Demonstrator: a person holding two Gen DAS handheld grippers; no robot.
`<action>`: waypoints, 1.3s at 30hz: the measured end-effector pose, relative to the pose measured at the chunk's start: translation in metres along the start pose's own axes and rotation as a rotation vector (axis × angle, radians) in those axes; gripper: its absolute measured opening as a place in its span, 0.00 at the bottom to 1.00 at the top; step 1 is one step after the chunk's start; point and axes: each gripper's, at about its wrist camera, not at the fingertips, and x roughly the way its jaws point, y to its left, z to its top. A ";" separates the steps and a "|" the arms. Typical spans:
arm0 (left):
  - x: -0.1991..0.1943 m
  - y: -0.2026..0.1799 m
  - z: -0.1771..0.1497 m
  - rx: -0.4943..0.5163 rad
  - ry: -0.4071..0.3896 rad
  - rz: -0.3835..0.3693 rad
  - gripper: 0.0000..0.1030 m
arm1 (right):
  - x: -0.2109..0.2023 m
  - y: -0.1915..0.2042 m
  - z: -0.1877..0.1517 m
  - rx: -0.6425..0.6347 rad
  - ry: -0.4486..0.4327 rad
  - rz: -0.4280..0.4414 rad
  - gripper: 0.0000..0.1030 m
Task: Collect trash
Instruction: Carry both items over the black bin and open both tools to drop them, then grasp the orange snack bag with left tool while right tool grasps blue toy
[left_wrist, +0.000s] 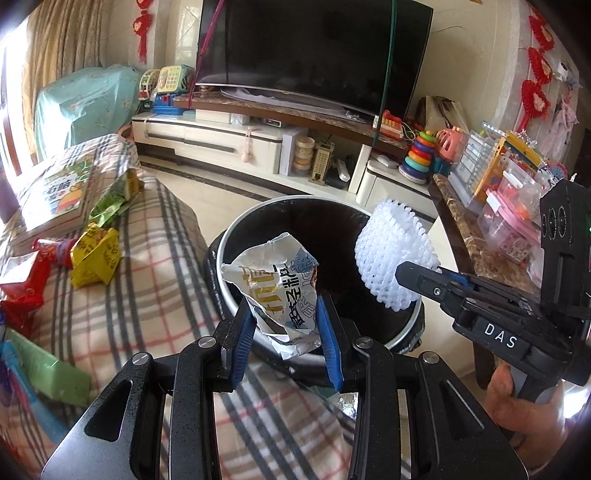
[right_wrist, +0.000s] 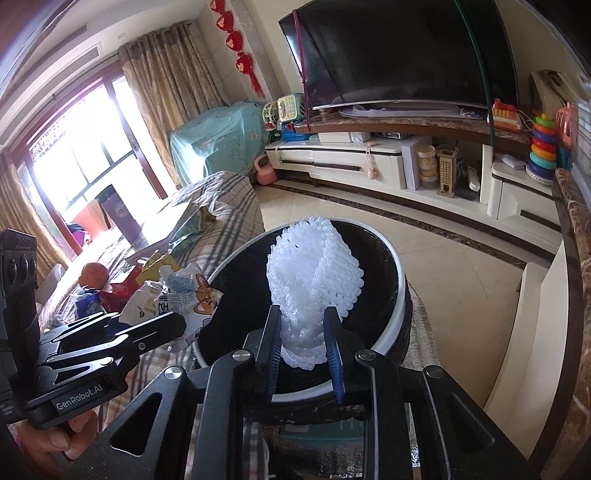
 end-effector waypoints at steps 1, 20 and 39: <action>0.002 -0.001 0.001 0.001 0.002 0.000 0.31 | 0.001 0.000 0.000 -0.001 0.003 -0.002 0.23; 0.000 0.021 -0.015 -0.054 0.013 0.038 0.69 | 0.003 0.002 0.000 0.012 -0.003 0.002 0.75; -0.084 0.088 -0.092 -0.222 -0.040 0.149 0.72 | -0.002 0.080 -0.036 -0.045 0.030 0.127 0.89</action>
